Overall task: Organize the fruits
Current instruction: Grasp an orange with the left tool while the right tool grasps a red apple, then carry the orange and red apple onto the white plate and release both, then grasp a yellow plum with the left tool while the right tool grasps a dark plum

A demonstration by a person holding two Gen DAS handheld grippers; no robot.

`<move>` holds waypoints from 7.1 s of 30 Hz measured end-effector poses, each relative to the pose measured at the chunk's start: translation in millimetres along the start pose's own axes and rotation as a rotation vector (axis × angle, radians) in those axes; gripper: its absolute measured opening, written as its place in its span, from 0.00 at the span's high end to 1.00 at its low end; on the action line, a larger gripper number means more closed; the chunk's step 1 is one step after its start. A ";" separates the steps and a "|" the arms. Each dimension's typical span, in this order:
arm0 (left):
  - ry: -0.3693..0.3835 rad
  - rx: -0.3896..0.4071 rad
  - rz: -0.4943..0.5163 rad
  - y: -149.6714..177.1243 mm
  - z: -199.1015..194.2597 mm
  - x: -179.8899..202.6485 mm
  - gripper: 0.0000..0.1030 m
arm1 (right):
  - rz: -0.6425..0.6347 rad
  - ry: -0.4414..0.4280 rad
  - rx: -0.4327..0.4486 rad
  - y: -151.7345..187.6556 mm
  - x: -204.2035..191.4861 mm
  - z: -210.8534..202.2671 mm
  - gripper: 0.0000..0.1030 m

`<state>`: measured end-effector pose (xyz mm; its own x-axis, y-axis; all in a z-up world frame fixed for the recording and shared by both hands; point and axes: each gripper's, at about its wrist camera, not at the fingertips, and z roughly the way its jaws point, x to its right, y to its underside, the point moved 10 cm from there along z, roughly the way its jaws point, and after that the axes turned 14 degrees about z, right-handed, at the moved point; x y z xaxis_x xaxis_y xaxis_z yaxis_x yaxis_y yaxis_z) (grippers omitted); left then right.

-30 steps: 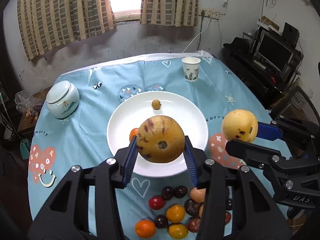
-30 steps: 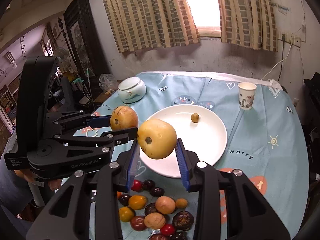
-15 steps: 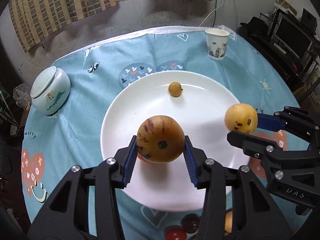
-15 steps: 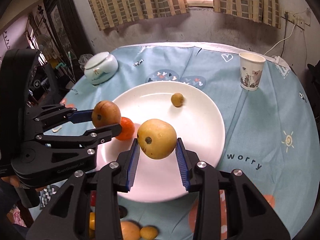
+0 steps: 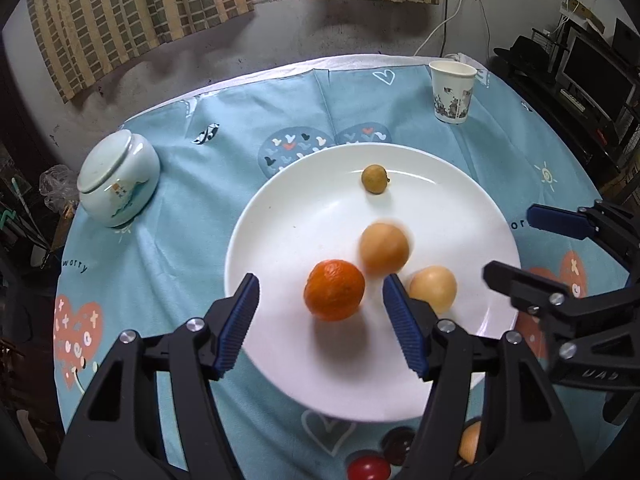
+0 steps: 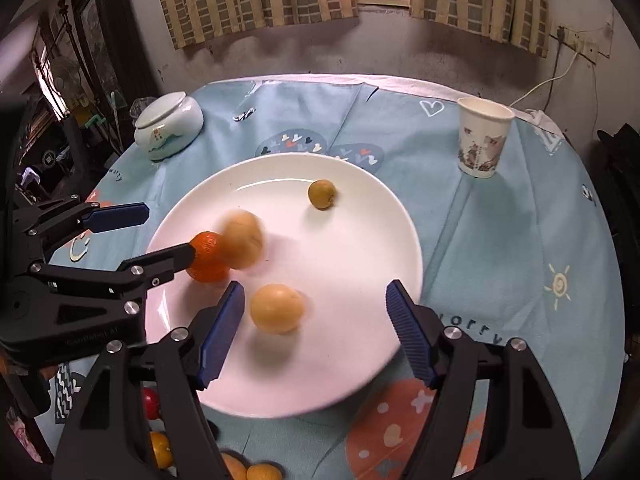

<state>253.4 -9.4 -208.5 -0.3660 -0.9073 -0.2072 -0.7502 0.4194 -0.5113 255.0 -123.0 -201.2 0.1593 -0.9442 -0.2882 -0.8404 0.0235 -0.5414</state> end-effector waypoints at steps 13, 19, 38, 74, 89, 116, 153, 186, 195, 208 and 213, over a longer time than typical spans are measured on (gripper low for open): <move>-0.009 -0.037 -0.088 106.3 -68.8 -8.7 0.24 | 0.046 0.019 -0.069 149.0 23.0 -82.1 0.29; 0.026 -0.157 -0.161 196.2 -74.2 0.5 0.24 | 0.095 0.008 -0.158 231.8 22.4 -89.3 0.29; 0.071 -0.274 -0.103 280.8 -74.8 53.4 0.21 | -0.061 0.141 -0.076 282.0 3.3 -77.6 0.01; 0.205 -0.125 -0.022 197.1 -31.4 46.5 0.17 | 0.222 -0.044 -0.166 245.9 -6.4 -75.2 0.61; 0.225 -0.078 -0.009 189.1 -75.4 54.5 0.59 | 0.200 -0.050 -0.154 245.8 -16.0 -82.4 0.61; 0.036 0.179 0.039 39.2 -168.8 54.8 0.59 | 0.070 -0.212 0.205 87.0 -68.4 -184.2 0.61; 0.075 -0.004 -0.038 -20.0 16.3 6.0 0.58 | 0.121 -0.100 0.039 5.5 -16.4 -1.9 0.61; -0.007 0.031 -0.073 16.3 -30.0 -16.3 0.26 | 0.144 -0.019 0.003 32.0 11.8 -24.5 0.31; 0.038 -0.069 -0.131 133.7 -68.8 0.4 0.19 | 0.237 -0.033 -0.080 165.8 34.6 -76.8 0.31; 0.189 -0.050 0.062 201.6 -78.4 106.8 0.18 | 0.235 -0.017 -0.167 244.1 29.7 -89.6 0.31; 0.221 -0.021 0.073 189.9 -61.0 111.0 0.18 | 0.213 -0.011 -0.179 248.2 26.0 -94.0 0.31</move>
<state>36.8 -28.5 -277.7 -0.5299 -0.8463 -0.0545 -0.7276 0.4867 -0.4834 1.9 -172.6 -268.8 -0.0256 -0.9206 -0.3898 -0.9336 0.1615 -0.3200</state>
